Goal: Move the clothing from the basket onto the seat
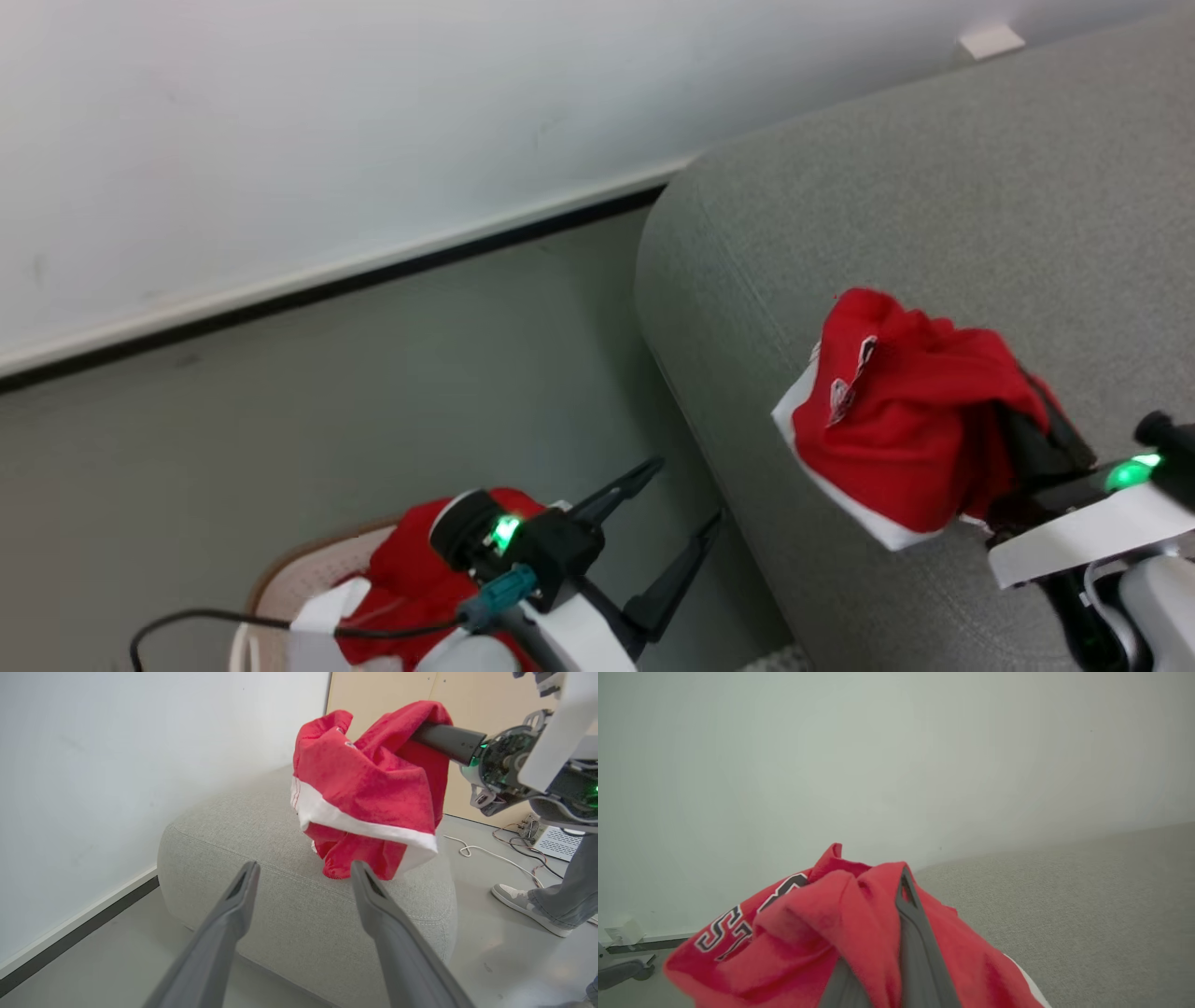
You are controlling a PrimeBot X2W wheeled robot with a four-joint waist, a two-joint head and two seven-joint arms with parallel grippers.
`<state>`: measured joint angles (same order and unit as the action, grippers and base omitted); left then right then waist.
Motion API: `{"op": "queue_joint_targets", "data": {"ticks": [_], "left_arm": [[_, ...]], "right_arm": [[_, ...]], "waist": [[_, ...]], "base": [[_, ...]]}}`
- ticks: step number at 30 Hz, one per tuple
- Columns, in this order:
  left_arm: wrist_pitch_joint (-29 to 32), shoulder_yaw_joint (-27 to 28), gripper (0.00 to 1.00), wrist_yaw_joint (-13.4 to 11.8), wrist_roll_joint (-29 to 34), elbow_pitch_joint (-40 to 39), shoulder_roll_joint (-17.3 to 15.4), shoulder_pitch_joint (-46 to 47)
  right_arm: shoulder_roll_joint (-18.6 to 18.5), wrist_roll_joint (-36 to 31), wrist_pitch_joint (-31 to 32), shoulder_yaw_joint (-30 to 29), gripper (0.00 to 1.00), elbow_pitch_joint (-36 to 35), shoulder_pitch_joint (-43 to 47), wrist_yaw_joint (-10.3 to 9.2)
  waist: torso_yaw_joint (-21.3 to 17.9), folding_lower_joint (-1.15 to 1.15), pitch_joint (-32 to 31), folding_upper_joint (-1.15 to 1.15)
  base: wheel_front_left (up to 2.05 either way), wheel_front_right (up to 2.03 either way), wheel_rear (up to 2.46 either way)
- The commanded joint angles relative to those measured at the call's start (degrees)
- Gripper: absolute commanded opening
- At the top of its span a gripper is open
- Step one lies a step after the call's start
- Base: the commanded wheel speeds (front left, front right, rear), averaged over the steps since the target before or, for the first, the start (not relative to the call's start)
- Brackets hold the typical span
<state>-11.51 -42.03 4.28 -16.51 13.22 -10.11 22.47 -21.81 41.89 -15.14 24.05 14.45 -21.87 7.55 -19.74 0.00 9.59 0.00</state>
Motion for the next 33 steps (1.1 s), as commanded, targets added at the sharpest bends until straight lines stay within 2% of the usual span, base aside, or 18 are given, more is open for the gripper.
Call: {"op": "queue_joint_targets", "data": {"ticks": [1, 8, 14, 18, 22, 23, 24, 27, 28, 29, 30, 33], "left_arm": [[0.19, -0.24, 1.0, 0.3, 0.94, 0.02, -0.22, 1.4], [1.39, -1.93, 1.0, 1.65, 3.78, -1.39, -1.12, 9.82], [2.03, -2.82, 1.0, 2.48, 5.69, -3.24, -1.86, 18.57], [1.81, -2.96, 1.0, 2.73, 6.51, -4.02, -2.08, 23.36], [1.26, -2.64, 1.0, 2.68, 6.61, -3.84, -1.9, 25.61], [0.76, -2.36, 1.0, 2.47, 6.34, -3.22, -1.67, 26.1], [0.76, -2.36, 1.0, 2.47, 6.34, -3.22, -1.67, 26.1], [-0.22, -2.28, 1.0, 2.15, 5.59, -2.38, -1.05, 25.51], [-0.41, -2.4, 1.0, 2.02, 5.4, -1.97, -1.01, 25.14], [-0.98, -2.39, 1.0, 1.83, 5.11, -1.18, -1.15, 24.44], [-0.98, -2.39, 1.0, 1.83, 5.11, -1.18, -1.15, 24.44], [-2.11, -1.81, 1.0, 1.71, 4.03, 0.16, -1.98, 22.74]], "right_arm": [[-0.01, -0.39, 0.0, -1.42, 0.0, -0.47, 0.01, -0.12], [-1.38, -0.06, 0.39, -12.28, 0.0, 1.43, -8.04, -0.12], [-4.14, -2.4, 4.0, -24.88, 0.0, 5.67, -21.14, -0.12], [-6.07, -5.76, 6.49, -33.16, 0.0, 11.22, -30.63, -0.12], [-7.26, -10.09, 6.91, -38.28, 0.0, 17.52, -36.72, -0.12], [-6.97, -13.53, 5.62, -40.98, 0.0, 21.93, -39.19, -0.12], [-6.97, -13.53, 5.62, -40.98, 0.0, 21.93, -39.19, -0.12], [-5.31, -17.75, 3.23, -44.02, 0.01, 27.66, -40.82, -0.12], [-4.85, -19.27, 2.46, -44.66, 0.23, 29.14, -40.82, -0.12], [-3.58, -21.96, 1.22, -45.32, 1.0, 31.52, -39.88, -0.12], [-3.58, -21.96, 1.22, -45.32, 1.0, 31.52, -39.88, -0.12], [-0.01, -25.46, -0.05, -46.36, 1.0, 31.05, -36.11, -0.12]], "waist": [[-0.67, 0.0, 3.69, 0.0], [3.31, 0.0, 15.96, 0.0], [7.75, 0.0, 27.45, 0.0], [9.98, 0.0, 33.38, 0.0], [11.48, 0.0, 36.41, 0.0], [12.21, 0.0, 37.48, 0.0], [12.21, 0.0, 37.48, 0.0], [12.84, 0.0, 37.77, 0.0], [12.91, 0.0, 37.66, 0.0], [12.75, 0.0, 37.06, 0.0], [12.75, 0.0, 37.06, 0.0], [11.78, 0.0, 34.32, 0.0]], "base": [[0.0, 0.0, 0.0], [0.0, 0.0, 0.0], [0.0, 0.0, 0.0], [0.0, 0.0, 0.0], [0.0, 0.0, 0.0], [0.0, 0.0, 0.0], [0.0, 0.0, 0.0], [0.0, 0.0, 0.0], [0.0, 0.0, 0.0], [0.0, 0.0, 0.0], [0.0, 0.0, 0.0], [0.0, 0.0, 0.0]]}}
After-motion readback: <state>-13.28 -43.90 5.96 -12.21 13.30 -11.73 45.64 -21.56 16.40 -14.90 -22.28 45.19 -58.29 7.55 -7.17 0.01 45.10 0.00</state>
